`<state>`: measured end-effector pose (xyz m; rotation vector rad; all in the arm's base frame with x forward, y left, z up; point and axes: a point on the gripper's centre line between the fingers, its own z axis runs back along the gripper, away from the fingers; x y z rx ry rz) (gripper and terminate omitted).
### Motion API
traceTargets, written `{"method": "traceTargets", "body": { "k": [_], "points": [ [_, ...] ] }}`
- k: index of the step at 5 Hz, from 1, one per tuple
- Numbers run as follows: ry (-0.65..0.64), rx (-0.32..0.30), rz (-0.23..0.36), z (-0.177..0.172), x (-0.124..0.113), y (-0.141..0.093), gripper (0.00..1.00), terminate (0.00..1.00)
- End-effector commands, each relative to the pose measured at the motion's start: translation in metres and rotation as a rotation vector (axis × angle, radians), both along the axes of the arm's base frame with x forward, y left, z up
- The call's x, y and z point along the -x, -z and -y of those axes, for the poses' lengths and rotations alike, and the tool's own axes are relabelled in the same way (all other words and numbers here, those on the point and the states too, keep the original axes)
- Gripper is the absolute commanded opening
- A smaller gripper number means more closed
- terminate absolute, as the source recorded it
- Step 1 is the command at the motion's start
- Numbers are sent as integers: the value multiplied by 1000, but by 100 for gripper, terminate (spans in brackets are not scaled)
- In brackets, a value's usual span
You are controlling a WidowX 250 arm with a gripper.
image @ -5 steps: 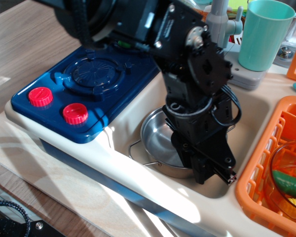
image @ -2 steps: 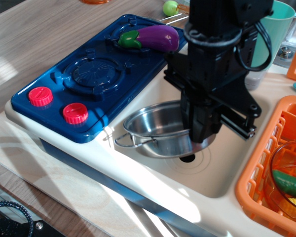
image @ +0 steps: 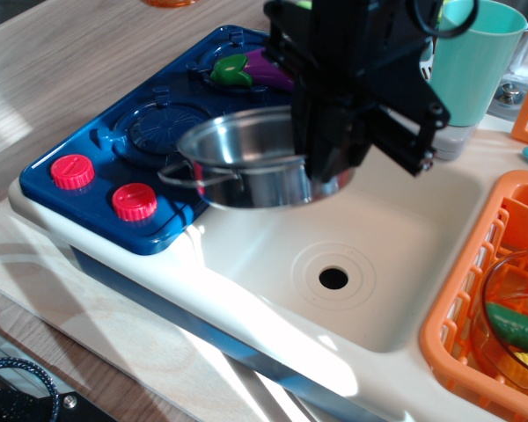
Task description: Put pan on stove from sink
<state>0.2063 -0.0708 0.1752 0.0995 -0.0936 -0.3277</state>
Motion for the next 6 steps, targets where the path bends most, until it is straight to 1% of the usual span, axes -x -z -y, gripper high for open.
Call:
{"method": "traceTargets", "body": {
  "k": [1,2,3,4,5,6],
  "points": [
    [12,-38,96,-13,-7,-31,0,0],
    [19,-14,121,-38,-8,-26,0,0],
    [47,-25,177,-58,-12,-16,0,0],
    [64,-31,240,-74,-15,3,0,0],
    [64,-17,269,-86,-15,22,0,0],
    [66,-41,304,-96,-13,32,0,0]
  ]
}}
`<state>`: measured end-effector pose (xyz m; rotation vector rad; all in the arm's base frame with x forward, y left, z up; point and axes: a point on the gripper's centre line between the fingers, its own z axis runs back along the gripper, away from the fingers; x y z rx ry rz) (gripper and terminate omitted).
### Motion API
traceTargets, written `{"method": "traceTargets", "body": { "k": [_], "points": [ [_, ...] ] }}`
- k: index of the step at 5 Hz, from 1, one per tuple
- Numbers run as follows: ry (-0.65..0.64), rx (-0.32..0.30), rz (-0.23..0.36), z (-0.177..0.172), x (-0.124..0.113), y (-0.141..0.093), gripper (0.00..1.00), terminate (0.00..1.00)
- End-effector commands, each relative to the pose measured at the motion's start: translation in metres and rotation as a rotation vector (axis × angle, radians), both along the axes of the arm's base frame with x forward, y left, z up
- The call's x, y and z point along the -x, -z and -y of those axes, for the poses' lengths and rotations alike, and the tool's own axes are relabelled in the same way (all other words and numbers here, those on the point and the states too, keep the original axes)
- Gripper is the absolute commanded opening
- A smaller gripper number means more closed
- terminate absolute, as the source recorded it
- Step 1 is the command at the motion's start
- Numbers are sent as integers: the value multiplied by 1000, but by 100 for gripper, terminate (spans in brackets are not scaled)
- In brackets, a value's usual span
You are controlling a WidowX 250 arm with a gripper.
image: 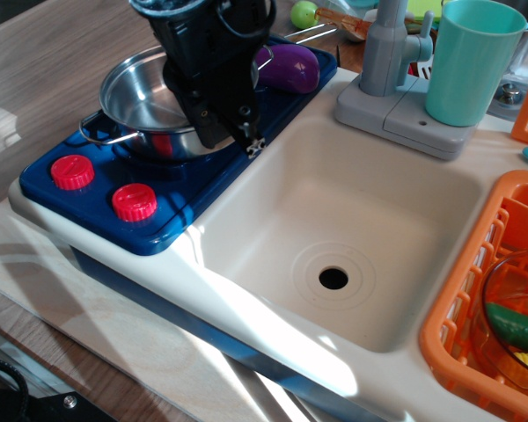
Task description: Put pan on stove from sink
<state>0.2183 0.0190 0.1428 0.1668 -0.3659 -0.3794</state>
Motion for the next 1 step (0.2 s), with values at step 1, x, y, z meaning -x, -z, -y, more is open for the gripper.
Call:
{"method": "traceTargets", "body": {
  "k": [1],
  "points": [
    [-12,30,-1,-7,-1,1,100,100]
  ]
}}
